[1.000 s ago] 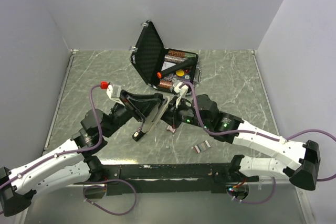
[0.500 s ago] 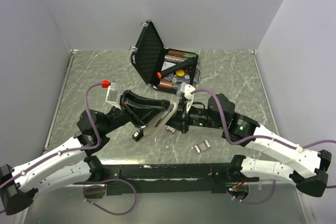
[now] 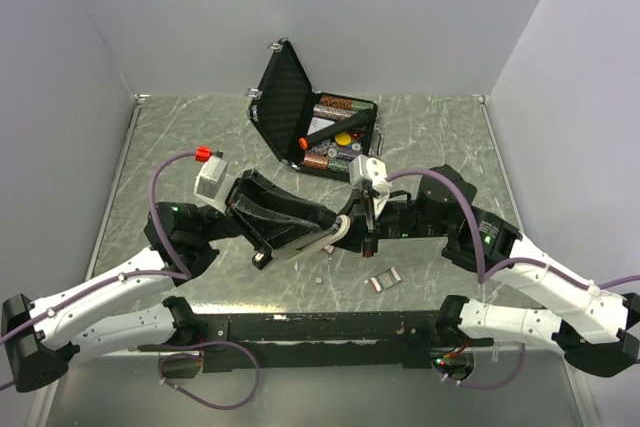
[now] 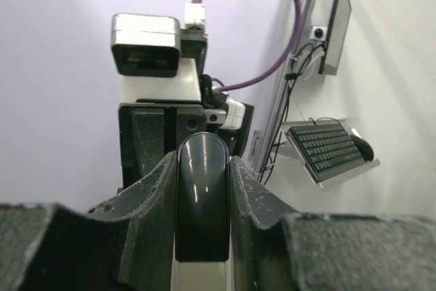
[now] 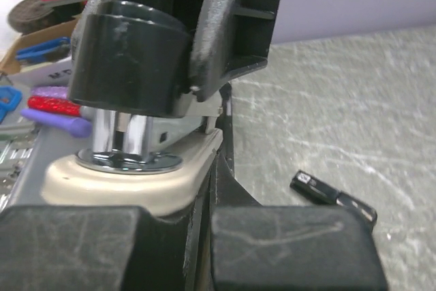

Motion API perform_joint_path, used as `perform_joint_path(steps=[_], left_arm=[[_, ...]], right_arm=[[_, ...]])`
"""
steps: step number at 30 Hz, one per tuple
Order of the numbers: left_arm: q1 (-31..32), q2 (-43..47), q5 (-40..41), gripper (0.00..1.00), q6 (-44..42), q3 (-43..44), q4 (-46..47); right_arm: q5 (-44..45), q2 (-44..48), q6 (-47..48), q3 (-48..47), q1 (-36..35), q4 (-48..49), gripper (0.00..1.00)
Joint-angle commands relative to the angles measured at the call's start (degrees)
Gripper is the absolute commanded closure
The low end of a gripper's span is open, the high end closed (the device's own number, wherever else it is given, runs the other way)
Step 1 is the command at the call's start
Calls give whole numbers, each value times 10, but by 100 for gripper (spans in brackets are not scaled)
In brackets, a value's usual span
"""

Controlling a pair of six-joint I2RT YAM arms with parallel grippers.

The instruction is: Unload the staples from the stapler

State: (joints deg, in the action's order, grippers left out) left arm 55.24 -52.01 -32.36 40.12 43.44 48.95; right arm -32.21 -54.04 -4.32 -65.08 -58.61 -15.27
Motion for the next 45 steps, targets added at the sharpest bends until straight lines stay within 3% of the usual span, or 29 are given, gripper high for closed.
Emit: perform_joint_path(steps=[1, 6, 15, 35, 39, 45], left_arm=[[47, -70, -97, 99, -47, 17, -192], [59, -86, -76, 99, -70, 25, -220], [59, -14, 53, 99, -129, 31, -307], [53, 66, 481, 99, -190, 59, -451], [14, 67, 553, 99, -192, 67, -479], [-139, 22, 519, 99, -174, 87, -537]], right_arm=[[-12, -49, 9, -50, -2, 87, 100], [-16, -56, 13, -60, -2, 72, 100], [30, -22, 14, -13, -2, 51, 100], [224, 43, -28, 136, 33, -8, 100], [262, 45, -46, 154, 58, -20, 100], [281, 27, -67, 168, 69, -20, 100]])
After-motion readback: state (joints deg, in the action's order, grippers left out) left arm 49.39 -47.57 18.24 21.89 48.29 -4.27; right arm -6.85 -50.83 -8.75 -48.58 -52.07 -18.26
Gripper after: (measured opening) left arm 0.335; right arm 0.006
